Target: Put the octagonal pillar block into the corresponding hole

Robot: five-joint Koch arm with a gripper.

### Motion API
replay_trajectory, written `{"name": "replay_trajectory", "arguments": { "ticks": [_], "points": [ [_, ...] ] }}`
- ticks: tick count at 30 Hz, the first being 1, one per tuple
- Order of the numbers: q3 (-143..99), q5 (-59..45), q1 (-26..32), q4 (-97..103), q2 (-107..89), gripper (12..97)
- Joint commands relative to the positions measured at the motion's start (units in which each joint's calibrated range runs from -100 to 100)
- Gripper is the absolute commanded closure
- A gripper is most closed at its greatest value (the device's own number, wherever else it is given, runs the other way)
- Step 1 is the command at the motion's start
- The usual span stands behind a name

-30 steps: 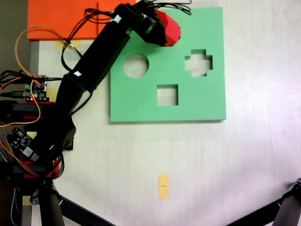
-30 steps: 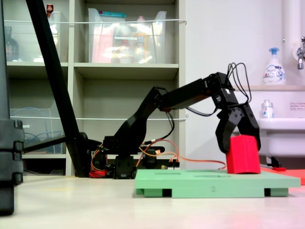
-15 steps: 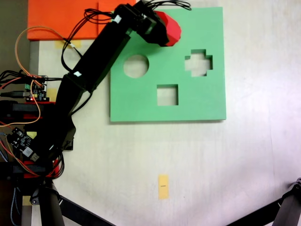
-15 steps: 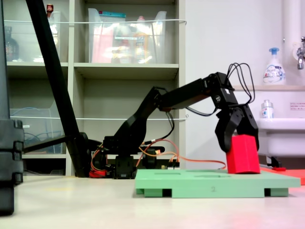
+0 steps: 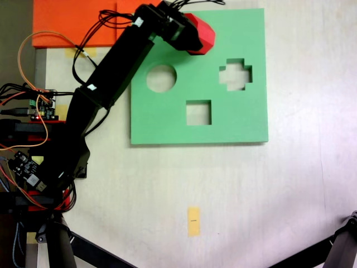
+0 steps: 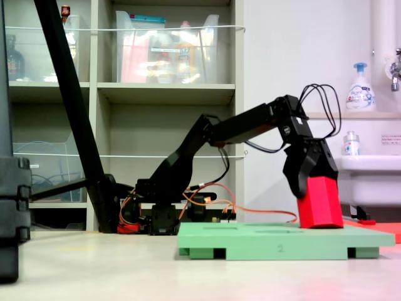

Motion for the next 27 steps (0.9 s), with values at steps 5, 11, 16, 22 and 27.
{"name": "replay_trajectory", "arguments": {
  "ticks": [5,11,16,22,27],
  "points": [
    [0.7,-0.8,-0.1,-0.2,-2.0,71.5],
    [0.7,-0.8,-0.2,-0.2,0.4,71.7],
    [0.6,-0.8,-0.3,-0.4,2.9,71.7],
    [0.6,-2.9,-0.3,-1.0,3.9,71.5],
    [0.6,-3.7,-0.2,-1.3,3.9,71.7]
  ]
}}
